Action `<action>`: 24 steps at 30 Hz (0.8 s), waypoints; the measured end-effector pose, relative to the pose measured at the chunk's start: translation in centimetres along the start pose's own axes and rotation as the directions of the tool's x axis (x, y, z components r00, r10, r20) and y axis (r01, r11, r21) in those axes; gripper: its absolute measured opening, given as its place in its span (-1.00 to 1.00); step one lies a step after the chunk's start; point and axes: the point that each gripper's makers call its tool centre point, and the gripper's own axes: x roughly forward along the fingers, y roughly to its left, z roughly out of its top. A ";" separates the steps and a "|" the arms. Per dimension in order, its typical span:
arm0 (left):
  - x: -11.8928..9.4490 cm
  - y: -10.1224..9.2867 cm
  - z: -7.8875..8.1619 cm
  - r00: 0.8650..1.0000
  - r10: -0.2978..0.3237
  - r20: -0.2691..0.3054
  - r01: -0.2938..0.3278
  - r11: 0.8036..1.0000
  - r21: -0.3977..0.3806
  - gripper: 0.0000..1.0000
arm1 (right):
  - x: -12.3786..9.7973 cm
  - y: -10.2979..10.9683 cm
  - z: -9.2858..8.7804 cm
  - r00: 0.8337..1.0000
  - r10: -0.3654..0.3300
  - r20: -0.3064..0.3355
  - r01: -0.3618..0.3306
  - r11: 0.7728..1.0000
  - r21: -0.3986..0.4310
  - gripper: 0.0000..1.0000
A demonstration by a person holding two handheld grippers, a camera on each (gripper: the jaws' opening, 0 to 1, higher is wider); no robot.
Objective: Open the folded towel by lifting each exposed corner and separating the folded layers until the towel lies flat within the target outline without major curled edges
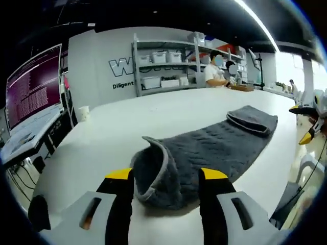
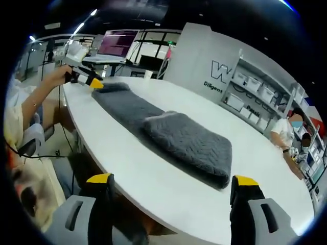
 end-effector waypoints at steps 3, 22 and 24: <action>0.6 -0.3 0.5 0.999 -0.029 0.014 0.029 1.000 0.002 -0.41 | 0.0 0.0 0.0 1.000 0.000 0.000 0.000 1.000 0.001 0.89; 0.0 1.7 -1.2 0.999 0.024 -0.038 -0.023 0.999 0.028 -0.96 | 0.3 0.1 -0.2 1.000 0.005 -0.007 -0.005 1.000 0.000 0.88; -0.1 2.2 -1.8 0.998 0.034 -0.056 -0.033 0.999 0.009 -0.96 | 0.3 0.2 -0.2 1.000 0.008 -0.007 -0.008 1.000 -0.002 0.88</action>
